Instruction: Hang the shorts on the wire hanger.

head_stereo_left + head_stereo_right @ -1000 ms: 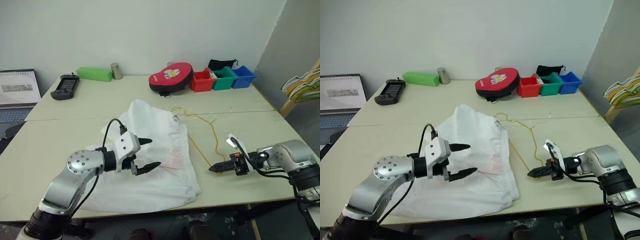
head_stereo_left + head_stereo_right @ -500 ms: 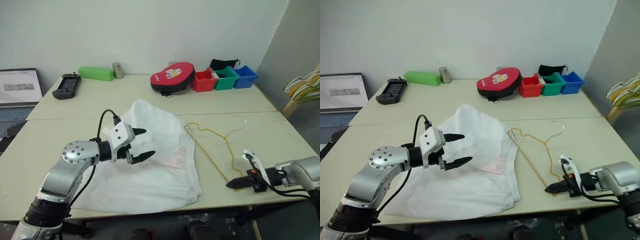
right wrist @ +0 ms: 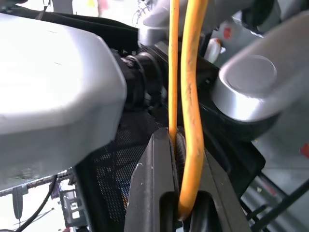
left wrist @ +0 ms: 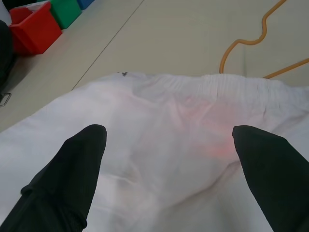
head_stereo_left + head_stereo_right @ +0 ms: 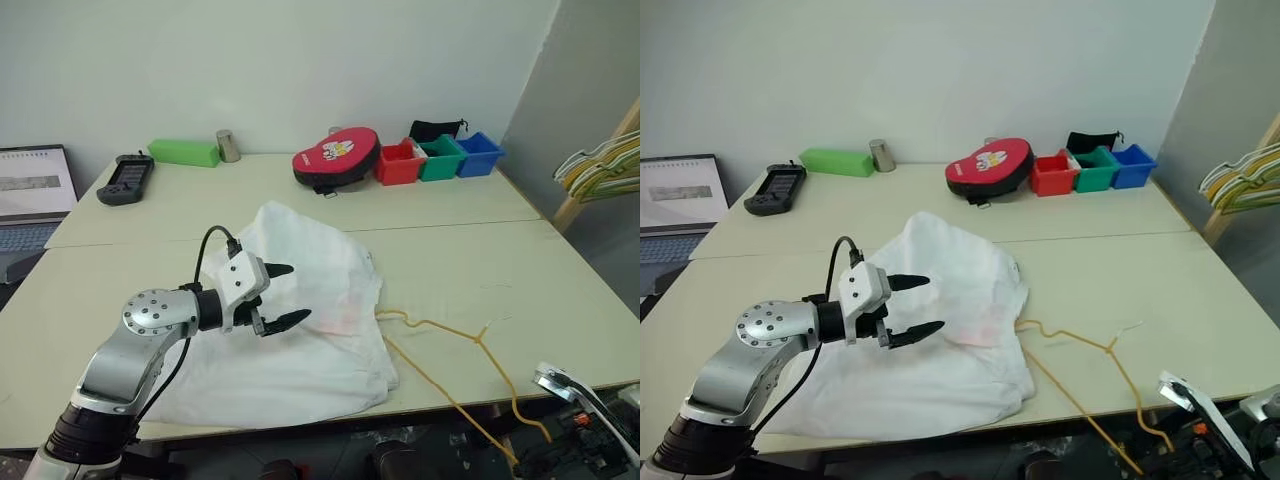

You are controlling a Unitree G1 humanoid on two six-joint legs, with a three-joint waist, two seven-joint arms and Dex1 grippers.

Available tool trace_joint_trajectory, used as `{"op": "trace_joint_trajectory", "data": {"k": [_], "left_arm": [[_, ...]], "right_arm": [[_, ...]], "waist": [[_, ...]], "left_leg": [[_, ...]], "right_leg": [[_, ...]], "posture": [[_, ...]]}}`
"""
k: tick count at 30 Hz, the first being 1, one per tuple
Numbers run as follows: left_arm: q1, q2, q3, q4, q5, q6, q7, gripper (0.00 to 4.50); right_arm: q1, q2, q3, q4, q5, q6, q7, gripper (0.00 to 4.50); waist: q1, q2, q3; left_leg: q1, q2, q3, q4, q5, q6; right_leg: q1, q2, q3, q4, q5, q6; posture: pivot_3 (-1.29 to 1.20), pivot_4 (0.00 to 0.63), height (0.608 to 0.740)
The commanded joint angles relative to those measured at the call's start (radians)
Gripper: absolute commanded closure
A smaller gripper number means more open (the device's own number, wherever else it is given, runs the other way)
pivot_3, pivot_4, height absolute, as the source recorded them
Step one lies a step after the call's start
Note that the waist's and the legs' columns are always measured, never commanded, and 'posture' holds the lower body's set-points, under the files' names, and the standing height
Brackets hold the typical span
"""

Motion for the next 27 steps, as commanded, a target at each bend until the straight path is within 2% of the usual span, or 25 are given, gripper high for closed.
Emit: {"op": "trace_joint_trajectory", "data": {"k": [1, 6, 11, 16, 19, 22, 25, 27], "left_arm": [[-0.009, -0.003, 0.006, -0.018, -0.006, -0.017, -0.007, 0.04], [0.0, -0.004, 0.004, -0.025, -0.003, -0.021, -0.008, 0.04], [-0.003, -0.005, 0.004, -0.026, 0.004, -0.026, -0.006, 0.04], [0.006, 0.003, 0.012, -0.03, 0.007, -0.027, -0.009, 0.04], [0.017, 0.002, 0.009, -0.043, 0.007, -0.024, -0.007, 0.04], [0.01, 0.002, 0.006, -0.036, 0.008, -0.024, -0.009, 0.04], [0.002, 0.002, 0.006, -0.027, 0.009, -0.025, -0.011, 0.04], [-0.002, 0.003, 0.007, -0.021, 0.01, -0.027, -0.014, 0.04]], "right_arm": [[-0.028, 0.016, -0.035, -0.016, 0.046, 0.026, -0.013, 4.5], [-0.036, 0.02, -0.016, -0.038, 0.066, 0.042, -0.012, 4.5], [-0.066, 0.083, 0.042, -0.072, 0.035, 0.015, -0.065, 4.5], [-0.177, 0.15, 0.115, -0.052, -0.152, -0.167, -0.163, 4.5], [-0.307, 0.171, 0.197, -0.029, -0.319, -0.339, -0.179, 4.5], [-0.333, 0.164, 0.264, -0.051, -0.426, -0.461, -0.159, 4.5], [-0.356, 0.18, 0.305, -0.076, -0.485, -0.49, -0.18, 4.5], [-0.387, 0.216, 0.313, -0.085, -0.477, -0.417, -0.224, 4.5]], "waist": [[0.002, 0.0, 0.0], [0.005, 0.0, 0.0], [0.005, -0.001, -0.001], [-0.001, -0.001, -0.001], [0.0, -0.001, -0.001], [0.002, -0.001, -0.002], [0.012, -0.001, -0.002], [0.01, -0.001, -0.002]], "left_leg": [[0.0, 0.0, 0.0, 0.0, 0.0, 0.0], [-0.002, 0.0, -0.001, -0.002, 0.0, 0.0], [-0.001, 0.0, -0.001, -0.001, 0.0, 0.0], [-0.001, 0.0, 0.0, 0.0, 0.0, 0.0], [-0.001, 0.0, 0.0, 0.0, 0.0, 0.0], [-0.001, 0.0, 0.0, -0.001, 0.0, 0.0], [-0.002, 0.001, -0.002, -0.002, 0.0, 0.0], [-0.003, 0.0, -0.002, -0.002, 0.0, 0.0]], "right_leg": [[0.0, 0.0, 0.0, 0.0, 0.0, 0.0], [-0.001, 0.0, -0.001, -0.001, 0.0, 0.0], [-0.001, 0.0, -0.002, -0.001, 0.0, 0.0], [-0.001, 0.0, 0.0, 0.0, 0.0, 0.0], [-0.001, 0.0, 0.0, 0.0, 0.0, 0.0], [-0.001, 0.0, 0.0, 0.0, 0.0, 0.0], [-0.002, 0.0, -0.003, 0.0, -0.001, -0.001], [-0.002, 0.0, -0.003, 0.0, -0.001, -0.002]], "posture": [[-0.05, 0.025, 0.74], [-0.04, 0.019, 0.74], [-0.04, 0.019, 0.74], [-0.03, 0.016, 0.74], [-0.03, 0.016, 0.74], [-0.04, 0.017, 0.74], [-0.04, 0.017, 0.74], [-0.04, 0.016, 0.74]]}}
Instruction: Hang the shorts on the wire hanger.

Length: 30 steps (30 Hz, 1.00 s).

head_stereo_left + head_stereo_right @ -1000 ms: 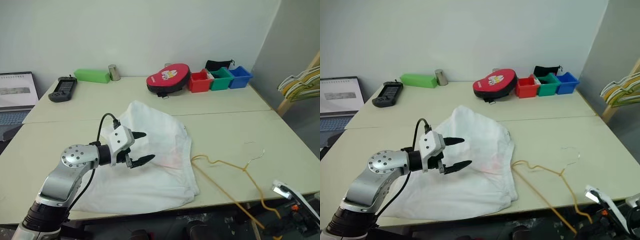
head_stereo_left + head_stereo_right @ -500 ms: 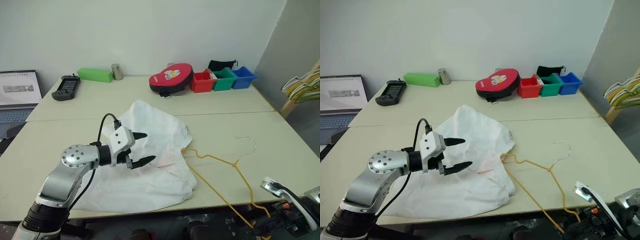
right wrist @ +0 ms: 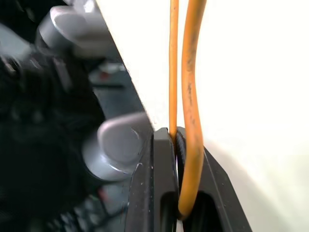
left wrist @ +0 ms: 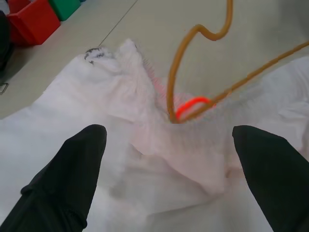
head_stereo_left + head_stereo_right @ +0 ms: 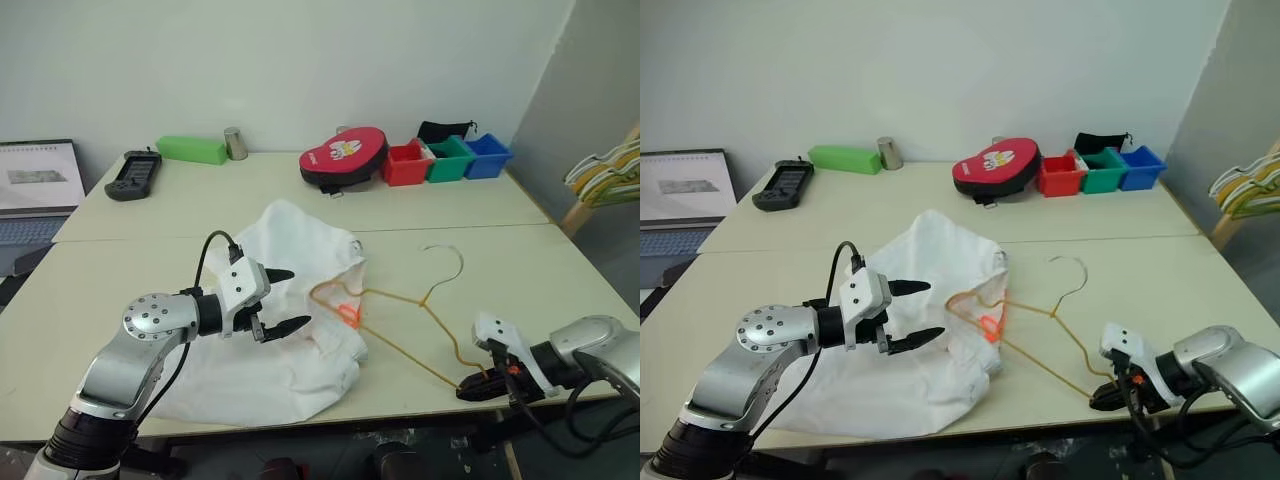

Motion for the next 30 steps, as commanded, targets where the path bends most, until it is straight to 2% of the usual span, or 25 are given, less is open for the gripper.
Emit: {"op": "trace_joint_trajectory", "data": {"k": [1, 3, 5, 8, 14, 18, 21, 30], "left_arm": [[-0.024, 0.002, 0.009, -0.013, 0.002, -0.022, -0.002, 0.04], [-0.028, 0.003, 0.008, -0.011, 0.003, -0.021, -0.003, 0.04], [-0.028, 0.003, 0.011, -0.008, 0.004, -0.022, -0.002, 0.04], [-0.026, 0.003, 0.011, -0.007, 0.005, -0.024, -0.001, 0.04], [-0.028, -0.001, 0.009, -0.005, 0.007, -0.026, 0.001, 0.04], [-0.023, 0.003, 0.006, -0.005, 0.017, -0.038, 0.0, 0.04], [-0.01, 0.013, 0.018, -0.014, 0.014, -0.036, -0.003, 0.04], [0.017, 0.018, 0.027, -0.029, 0.012, -0.038, 0.0, 0.04]], "right_arm": [[-0.06, 0.054, 0.001, -0.056, 0.013, 0.104, -0.05, 4.5], [-0.056, 0.058, -0.043, -0.078, 0.129, 0.235, -0.023, 4.5], [-0.003, 0.014, -0.102, -0.065, 0.249, 0.363, 0.029, 4.5], [0.037, -0.005, -0.168, -0.035, 0.36, 0.488, 0.049, 4.5], [0.063, 0.004, -0.184, -0.009, 0.42, 0.541, 0.043, 4.5], [0.0, 0.12, -0.21, 0.051, 0.496, 0.655, -0.014, 4.5], [-0.025, 0.137, -0.25, 0.1, 0.511, 0.687, -0.033, 4.5], [0.192, -0.072, -0.272, 0.123, 0.485, 0.576, 0.067, 4.5]], "waist": [[-0.003, 0.0, 0.0], [-0.005, 0.0, 0.0], [-0.005, 0.0, 0.0], [0.001, -0.001, -0.001], [-0.007, -0.001, -0.001], [-0.009, -0.002, -0.002], [-0.01, -0.002, -0.002], [0.018, -0.002, -0.002]], "left_leg": [[0.0, 0.0, 0.0, 0.0, 0.0, 0.0], [0.0, 0.0, 0.0, 0.001, 0.0, 0.0], [0.001, 0.0, 0.0, 0.001, 0.0, 0.0], [0.001, -0.001, 0.0, 0.001, 0.0, 0.0], [0.002, -0.001, 0.0, 0.001, 0.0, 0.0], [0.002, 0.0, 0.0, 0.001, 0.0, 0.0], [0.002, 0.0, 0.0, 0.002, 0.0, 0.0], [0.001, -0.001, 0.0, 0.001, 0.0, 0.0]], "right_leg": [[0.0, 0.0, 0.0, 0.0, 0.0, 0.0], [0.0, 0.0, 0.001, 0.001, 0.0, 0.0], [0.001, -0.001, 0.001, 0.001, 0.0, 0.0], [0.002, -0.001, 0.0, 0.001, 0.0, 0.0], [0.002, -0.001, 0.0, 0.001, 0.0, 0.0], [0.002, 0.0, 0.0, 0.002, 0.0, 0.0], [0.001, 0.0, 0.001, 0.002, 0.0, 0.0], [0.001, 0.0, 0.0, 0.0, 0.0, 0.0]], "posture": [[-0.04, 0.016, 0.74], [-0.04, 0.018, 0.74], [-0.04, 0.018, 0.74], [-0.04, 0.019, 0.74], [-0.04, 0.02, 0.74], [-0.04, 0.02, 0.74], [-0.04, 0.02, 0.74], [-0.03, 0.029, 0.74]]}}
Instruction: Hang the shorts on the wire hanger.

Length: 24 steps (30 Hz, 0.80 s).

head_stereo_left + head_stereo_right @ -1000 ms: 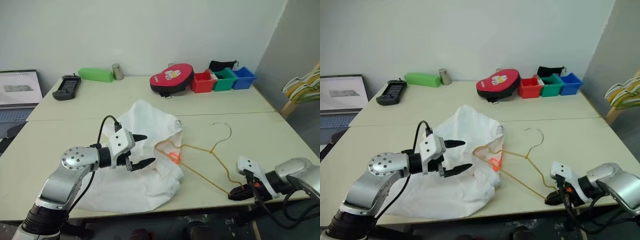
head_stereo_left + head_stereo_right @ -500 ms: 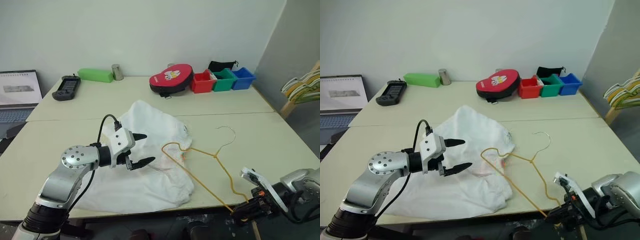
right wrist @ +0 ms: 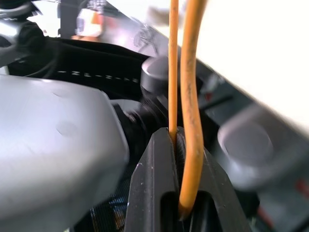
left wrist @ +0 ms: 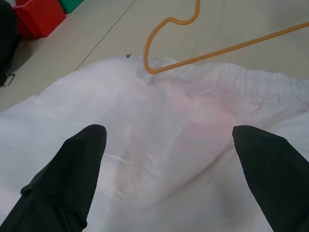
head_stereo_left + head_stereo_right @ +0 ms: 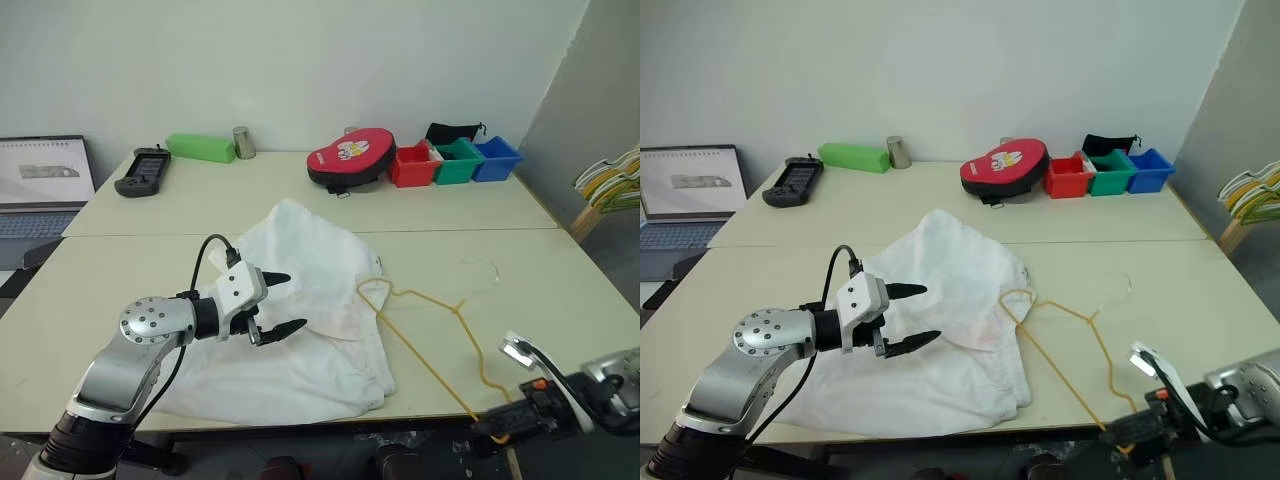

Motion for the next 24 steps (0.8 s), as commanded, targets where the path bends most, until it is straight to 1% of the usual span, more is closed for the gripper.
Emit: {"op": "trace_joint_trajectory", "data": {"k": [1, 5, 12, 14, 20, 24], "left_arm": [[-0.007, 0.008, 0.02, -0.031, -0.003, -0.019, 0.002, 0.04], [0.003, 0.012, 0.022, -0.035, -0.006, -0.017, -0.003, 0.04], [0.018, 0.019, 0.028, -0.041, -0.01, -0.019, -0.009, 0.04], [0.018, 0.019, 0.025, -0.041, -0.009, -0.022, -0.008, 0.04], [0.019, 0.016, 0.019, -0.049, -0.007, -0.02, -0.003, 0.04], [0.022, 0.018, 0.021, -0.051, -0.006, -0.022, -0.004, 0.04]], "right_arm": [[0.085, -0.062, -0.038, -0.003, -0.003, -0.061, 0.054, 4.5], [0.249, -0.095, -0.102, -0.047, 0.018, -0.095, 0.065, 4.5], [0.315, -0.092, -0.161, -0.093, 0.052, -0.082, 0.057, 4.5], [0.307, -0.085, -0.166, -0.098, 0.059, -0.076, 0.055, 4.5], [0.188, -0.025, -0.129, -0.165, 0.137, -0.002, 0.013, 4.5], [0.135, 0.018, -0.104, -0.162, 0.171, 0.058, -0.027, 4.5]], "waist": [[0.001, 0.0, 0.0], [0.001, 0.0, 0.0], [-0.007, 0.001, -0.001], [-0.005, 0.001, -0.001], [-0.005, 0.001, -0.001], [0.0, 0.0, -0.001]], "left_leg": [[0.001, 0.0, 0.0, 0.0, 0.0, 0.0], [0.001, 0.0, 0.0, 0.001, 0.0, 0.0], [0.002, 0.0, 0.001, 0.001, 0.0, 0.0], [0.002, 0.0, 0.001, 0.001, 0.0, 0.0], [0.002, 0.0, 0.001, 0.001, 0.0, 0.0], [0.001, 0.0, 0.001, 0.001, 0.0, 0.0]], "right_leg": [[0.0, 0.0, 0.0, 0.001, 0.0, 0.0], [0.001, 0.0, 0.0, 0.001, 0.0, 0.0], [0.001, 0.0, 0.001, 0.002, 0.0, 0.0], [0.001, 0.0, 0.001, 0.001, 0.0, 0.0], [0.001, 0.0, 0.001, 0.001, 0.0, 0.0], [0.0, 0.001, 0.001, 0.001, 0.0, 0.0]], "posture": [[-0.03, 0.03, 0.74], [-0.03, 0.035, 0.74], [-0.03, 0.033, 0.74], [-0.03, 0.032, 0.74], [-0.02, 0.025, 0.74], [-0.02, 0.025, 0.74]]}}
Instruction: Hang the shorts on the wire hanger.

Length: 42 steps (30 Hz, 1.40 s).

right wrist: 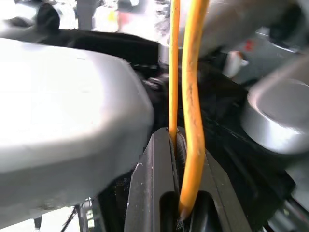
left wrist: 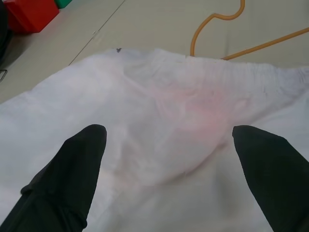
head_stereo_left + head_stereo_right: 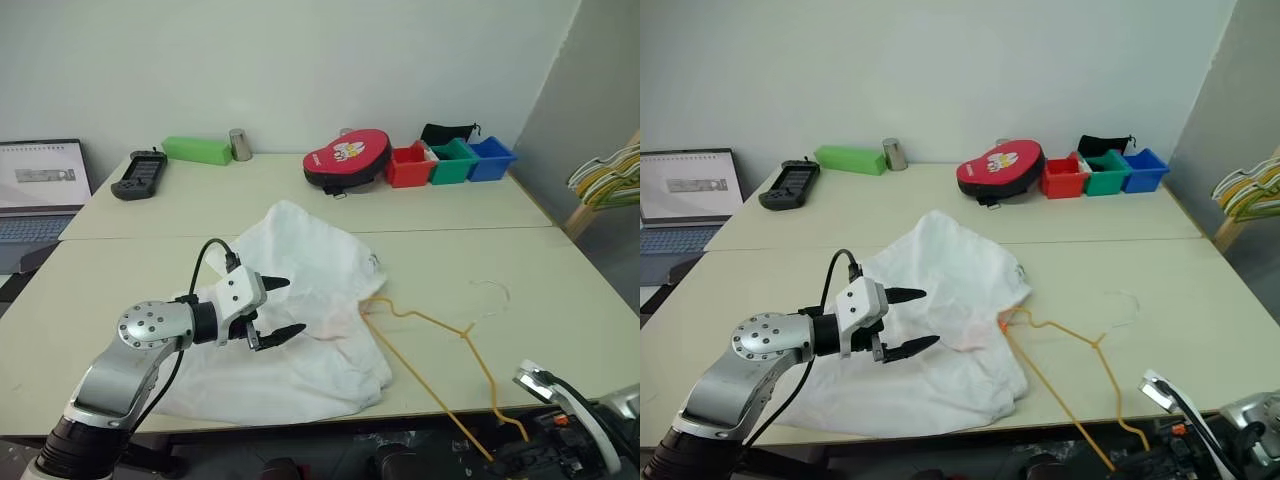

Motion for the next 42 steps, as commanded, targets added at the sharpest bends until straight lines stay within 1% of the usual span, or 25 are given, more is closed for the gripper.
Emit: {"op": "trace_joint_trajectory", "data": {"k": [1, 9, 11, 14, 19, 23, 28, 34, 38, 42], "left_arm": [[-0.001, 0.01, 0.021, -0.039, -0.004, -0.02, -0.001, 0.04], [0.037, 0.021, 0.03, -0.066, 0.005, -0.028, 0.006, 0.04], [0.039, 0.022, 0.029, -0.068, 0.007, -0.029, 0.007, 0.04], [0.038, 0.023, 0.028, -0.066, 0.009, -0.031, 0.006, 0.04], [0.035, 0.028, 0.032, -0.062, 0.01, -0.034, 0.003, 0.04], [0.044, 0.028, 0.027, -0.07, 0.013, -0.035, 0.009, 0.04], [0.036, 0.029, 0.019, -0.063, 0.023, -0.044, 0.006, 0.04], [0.035, 0.03, 0.022, -0.062, 0.024, -0.045, 0.01, 0.04], [0.039, 0.031, 0.023, -0.063, 0.025, -0.046, 0.011, 0.04], [0.032, 0.032, 0.023, -0.057, 0.025, -0.047, 0.009, 0.04]], "right_arm": [[-0.032, 0.025, 0.023, -0.006, 0.037, 0.046, -0.033, 4.5], [-0.013, 0.069, 0.054, 0.044, 0.03, 0.075, -0.085, 4.5], [-0.028, 0.088, 0.059, 0.066, 0.031, 0.084, -0.098, 4.5], [-0.093, 0.131, 0.07, 0.122, 0.03, 0.11, -0.123, 4.5], [-0.166, 0.158, 0.088, 0.176, 0.021, 0.123, -0.134, 4.5], [-0.272, 0.216, 0.123, 0.234, 0.008, 0.125, -0.145, 4.5], [-0.358, 0.301, 0.15, 0.31, -0.019, 0.139, -0.182, 4.5], [-0.383, 0.386, 0.117, 0.37, 0.005, 0.184, -0.272, 4.5], [-0.419, 0.443, 0.069, 0.48, 0.0, 0.184, -0.359, 4.5], [-0.494, 0.48, 0.003, 0.612, 0.002, 0.184, -0.432, 4.5]], "waist": [[0.002, 0.0, 0.0], [0.008, 0.0, 0.0], [0.007, -0.001, 0.0], [0.005, 0.0, -0.001], [0.005, 0.0, -0.001], [0.005, 0.0, 0.0], [0.006, 0.0, 0.0], [0.006, 0.001, 0.0], [0.005, 0.001, 0.0], [-0.003, 0.0, 0.0]], "left_leg": [[0.0, 0.0, 0.0, 0.0, 0.0, 0.0], [0.0, 0.0, 0.0, 0.0, 0.0, 0.0], [0.0, 0.0, 0.0, 0.0, 0.0, 0.0], [0.0, 0.0, 0.0, 0.0, 0.0, 0.0], [0.0, 0.0, 0.0, 0.0, 0.0, 0.0], [0.0, 0.0, 0.0, 0.0, 0.0, 0.0], [0.0, 0.0, 0.0, 0.0, 0.0, 0.0], [-0.001, 0.0, 0.0, -0.001, 0.0, 0.0], [-0.001, 0.0, 0.0, -0.001, 0.0, 0.0], [0.0, 0.0, 0.001, 0.0, 0.0, 0.0]], "right_leg": [[0.0, 0.0, 0.0, 0.0, 0.0, 0.0], [0.0, 0.0, 0.0, 0.0, 0.0, 0.0], [0.0, 0.0, 0.0, 0.0, 0.0, 0.0], [0.0, 0.0, 0.0, 0.0, 0.0, 0.0], [0.0, 0.0, 0.001, 0.0, 0.0, 0.0], [0.0, 0.0, 0.0, 0.0, 0.0, 0.0], [0.0, 0.0, 0.0, 0.0, 0.0, 0.0], [-0.001, 0.0, 0.0, 0.0, 0.0, 0.0], [0.0, 0.0, 0.0, 0.0, 0.0, 0.0], [0.0, 0.0, 0.001, 0.0, 0.001, -0.001]], "posture": [[-0.02, 0.025, 0.74], [0.01, 0.025, 0.74], [0.01, 0.025, 0.74], [0.01, 0.029, 0.74], [0.02, 0.034, 0.74], [0.02, 0.034, 0.74], [0.02, 0.036, 0.74], [0.02, 0.036, 0.74], [0.03, 0.04, 0.74], [0.02, 0.041, 0.74]]}}
